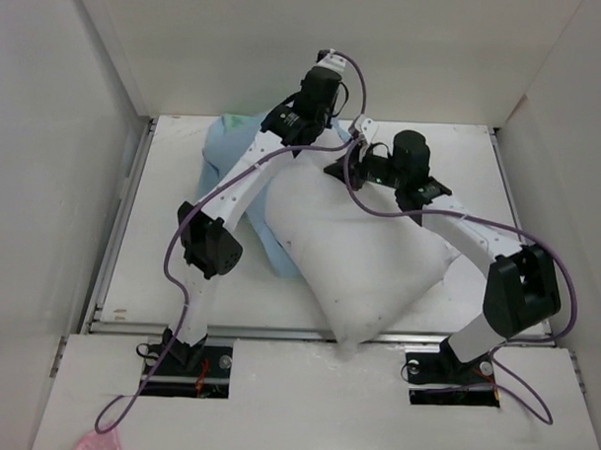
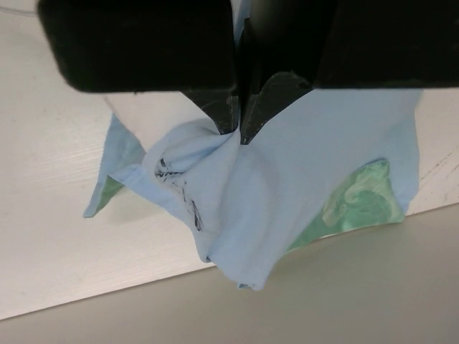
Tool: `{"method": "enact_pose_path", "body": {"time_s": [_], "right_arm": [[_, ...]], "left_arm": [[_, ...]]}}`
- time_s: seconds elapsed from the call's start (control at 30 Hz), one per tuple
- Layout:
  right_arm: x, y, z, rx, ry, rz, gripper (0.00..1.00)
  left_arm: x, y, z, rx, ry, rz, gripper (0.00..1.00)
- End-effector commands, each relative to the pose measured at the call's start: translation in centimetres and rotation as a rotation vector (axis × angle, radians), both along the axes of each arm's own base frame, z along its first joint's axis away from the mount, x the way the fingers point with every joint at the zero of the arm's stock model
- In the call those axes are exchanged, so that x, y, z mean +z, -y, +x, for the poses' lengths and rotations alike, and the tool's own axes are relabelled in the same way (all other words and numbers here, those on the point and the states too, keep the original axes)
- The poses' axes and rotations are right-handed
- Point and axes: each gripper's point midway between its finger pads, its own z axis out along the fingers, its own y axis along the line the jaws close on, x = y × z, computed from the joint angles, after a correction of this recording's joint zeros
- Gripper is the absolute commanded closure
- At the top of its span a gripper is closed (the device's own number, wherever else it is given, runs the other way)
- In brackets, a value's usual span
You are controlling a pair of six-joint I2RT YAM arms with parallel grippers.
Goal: Put the pillow into the pillowcase
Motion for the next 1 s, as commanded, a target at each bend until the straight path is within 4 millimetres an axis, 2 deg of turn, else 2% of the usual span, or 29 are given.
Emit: {"method": "enact_pose_path", "body": {"time_s": [0.0,0.03,0.07,0.1,0.13,0.17,0.2,0.23,0.27,0.3,0.33,0.37,0.4,0.43,0.47,0.5,0.57,0.6,0.63,0.7,0.73,0.8,0.83,0.87,0.93,0.97], "right_arm": [[7.4,-3.0,-2.3,0.096,0.197,0.204,1.0],[6.6,-2.4,-0.6,-0.012,0.17,0.235,1.0],[8.2,-2.1,0.1,-0.054,0.229,0.313,1.0],[8.5,-1.9,0.5,-0.091,0.181,0.385,1.0],[8.5,-1.5,1.0,-0.107,0.183,0.421,1.0],[8.7,-1.1,1.6,-0.122,0.184,0.461,1.0],[8.5,-1.2,2.1,-0.125,0.162,0.533,1.0],[8.1,-0.8,3.0,-0.154,0.141,0.56,1.0],[7.9,0.6,4.8,-0.252,0.116,0.611,1.0],[7.7,1.1,5.6,-0.268,0.11,0.66,1.0],[7.6,1.6,5.6,-0.26,0.071,0.717,1.0],[7.7,3.2,6.1,-0.281,0.066,0.775,1.0],[7.1,4.1,6.0,-0.289,0.035,0.831,1.0],[8.0,4.9,5.5,-0.26,0.028,0.933,1.0],[8.0,5.3,5.4,-0.266,0.024,0.966,1.0],[7.7,6.8,6.1,-0.335,0.02,1.008,1.0],[7.1,7.8,6.9,-0.405,-0.001,1.039,1.0],[6.8,8.9,7.5,-0.475,0.001,1.073,1.0],[6.6,9.3,7.5,-0.492,-0.007,1.09,1.0],[6.7,10.4,7.7,-0.518,-0.001,1.124,1.0],[6.7,10.6,7.7,-0.529,0.001,1.131,1.0],[6.7,10.7,7.8,-0.537,0.002,1.136,1.0],[6.7,10.7,7.8,-0.523,0.003,1.123,1.0],[5.7,10.9,7.7,-0.528,-0.011,1.102,1.0],[5.7,10.4,6.7,-0.495,-0.007,1.058,0.76],[4.8,9.9,6.2,-0.464,-0.028,1.001,0.62]], "left_arm": [[7.8,4.4,-4.6,-0.158,0.116,-0.167,1.0],[7.5,5.9,-6.6,-0.206,0.09,-0.158,1.0],[7.5,6.7,-7.8,-0.238,0.077,-0.168,1.0],[5.7,7.7,-9.2,-0.277,0.021,-0.172,1.0],[6.8,8.6,-11.6,-0.346,0.018,-0.194,1.0],[6.9,9.4,-13.0,-0.398,0.003,-0.222,1.0],[4.9,10.4,-14.7,-0.459,-0.061,-0.231,1.0],[6.0,10.4,-16.5,-0.502,-0.066,-0.27,1.0],[5.8,11.3,-18.1,-0.543,-0.095,-0.308,1.0],[3.1,11.8,-19.8,-0.588,-0.173,-0.305,1.0],[2.3,11.9,-20.7,-0.599,-0.196,-0.309,1.0],[2.1,11.5,-21.7,-0.601,-0.207,-0.318,1.0],[0.9,11.8,-22.3,-0.594,-0.237,-0.334,1.0],[-2.8,11.8,-23.5,-0.607,-0.336,-0.323,1.0],[-3.9,12.0,-24.4,-0.627,-0.379,-0.34,1.0],[-4.7,12.7,-25.5,-0.663,-0.416,-0.365,1.0],[-6.8,13.6,-29.1,-0.784,-0.528,-0.371,1.0],[-7.5,14.5,-30.9,-0.83,-0.553,-0.345,1.0],[-8.2,14.4,-32.3,-0.856,-0.586,-0.31,1.0],[-7.5,15.2,-35.5,-1.002,-0.62,-0.306,1.0],[-7.8,15.4,-37.1,-1.046,-0.651,-0.304,1.0],[-8.9,14.9,-37.4,-1.03,-0.683,-0.297,1.0],[-9.4,14.6,-36.9,-1.007,-0.691,-0.304,1.0],[-9.6,14.3,-36.4,-0.983,-0.697,-0.321,1.0],[-10.4,13.4,-34.4,-0.878,-0.705,-0.335,0.99],[-10.7,12.6,-32.7,-0.787,-0.708,-0.349,0.86]]}}
